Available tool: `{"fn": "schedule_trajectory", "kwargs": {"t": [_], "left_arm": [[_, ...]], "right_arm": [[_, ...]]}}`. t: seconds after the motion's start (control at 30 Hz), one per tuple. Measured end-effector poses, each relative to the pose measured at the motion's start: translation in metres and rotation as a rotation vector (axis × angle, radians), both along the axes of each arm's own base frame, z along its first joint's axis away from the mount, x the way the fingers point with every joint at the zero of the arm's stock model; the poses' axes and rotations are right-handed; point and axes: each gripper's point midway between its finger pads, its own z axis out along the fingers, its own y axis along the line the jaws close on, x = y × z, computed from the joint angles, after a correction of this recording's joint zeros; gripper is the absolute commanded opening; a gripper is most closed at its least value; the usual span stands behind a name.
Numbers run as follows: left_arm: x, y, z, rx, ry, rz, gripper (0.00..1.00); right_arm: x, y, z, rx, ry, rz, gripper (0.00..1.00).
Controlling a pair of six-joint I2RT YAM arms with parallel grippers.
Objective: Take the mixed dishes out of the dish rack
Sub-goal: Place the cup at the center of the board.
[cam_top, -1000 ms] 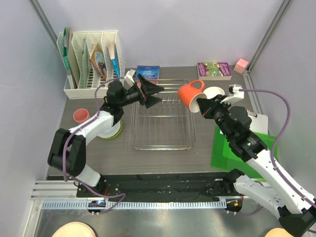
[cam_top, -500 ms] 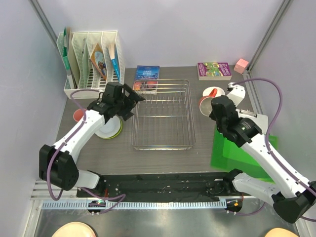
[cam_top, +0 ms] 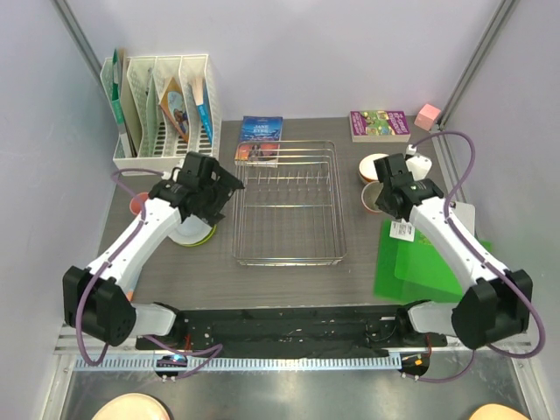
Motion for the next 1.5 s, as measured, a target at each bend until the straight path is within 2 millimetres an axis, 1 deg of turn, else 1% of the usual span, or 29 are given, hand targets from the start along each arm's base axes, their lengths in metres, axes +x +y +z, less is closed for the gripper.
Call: {"fn": "schedule_trajectory", "kwargs": {"t": [0.07, 0.2, 0.37, 0.6, 0.67, 0.7, 0.73, 0.8, 0.83, 0.93, 1.03, 1.17, 1.27, 1.33, 1.37, 1.4, 1.47, 1.5], "left_arm": [[-0.003, 0.001, 0.005, -0.004, -0.006, 0.002, 1.0], [-0.007, 0.002, 0.011, -0.015, -0.029, 0.003, 0.99], [-0.014, 0.002, -0.001, -0.018, -0.002, -0.006, 0.99], [-0.021, 0.0, -0.014, -0.025, 0.038, -0.026, 0.98], [-0.023, -0.001, -0.016, -0.026, 0.044, -0.03, 0.98], [-0.023, -0.001, -0.016, -0.026, 0.045, -0.031, 0.98], [-0.023, -0.001, -0.017, -0.027, 0.045, -0.034, 0.98], [-0.023, -0.001, -0.016, -0.027, 0.045, -0.035, 0.98], [-0.023, -0.001, -0.016, -0.027, 0.045, -0.035, 0.98], [-0.023, -0.001, -0.016, -0.027, 0.044, -0.036, 0.98], [-0.023, -0.002, -0.016, -0.03, 0.044, -0.038, 0.97], [-0.023, -0.002, -0.016, -0.028, 0.042, -0.041, 0.96], [-0.023, -0.002, -0.016, -0.015, 0.035, -0.059, 0.96], [-0.022, -0.001, -0.016, -0.002, 0.023, -0.079, 0.96], [-0.021, -0.001, -0.015, 0.006, 0.014, -0.091, 0.96], [-0.02, -0.001, -0.015, 0.019, 0.004, -0.111, 0.97], [-0.02, 0.001, -0.016, 0.06, -0.011, -0.152, 0.98], [-0.02, 0.002, -0.016, 0.082, -0.015, -0.172, 0.98]], "right_arm": [[0.003, 0.001, -0.015, 0.032, 0.057, 0.0, 0.01], [0.011, 0.006, -0.037, 0.076, 0.143, 0.007, 0.01], [0.021, 0.019, -0.059, 0.119, 0.218, 0.044, 0.01], [0.026, 0.021, -0.076, 0.145, 0.262, 0.043, 0.01], [0.027, 0.02, -0.079, 0.154, 0.267, 0.04, 0.11], [0.028, 0.02, -0.08, 0.158, 0.266, 0.042, 0.23], [0.029, 0.021, -0.08, 0.164, 0.265, 0.043, 0.29], [0.031, 0.023, -0.08, 0.177, 0.257, 0.056, 0.39], [0.033, 0.024, -0.08, 0.183, 0.25, 0.06, 0.46], [0.039, 0.028, -0.077, 0.197, 0.227, 0.083, 0.54], [0.04, 0.03, -0.072, 0.203, 0.21, 0.093, 0.56], [0.041, 0.031, -0.058, 0.214, 0.169, 0.104, 0.57], [0.041, 0.033, -0.032, 0.232, 0.095, 0.119, 0.58], [0.04, 0.034, -0.007, 0.246, 0.024, 0.137, 0.61], [0.038, 0.036, 0.011, 0.255, -0.035, 0.158, 0.62], [0.037, 0.038, 0.033, 0.268, -0.105, 0.18, 0.66], [0.031, 0.046, 0.081, 0.302, -0.275, 0.242, 0.7], [0.027, 0.05, 0.101, 0.316, -0.356, 0.274, 0.72]]}}
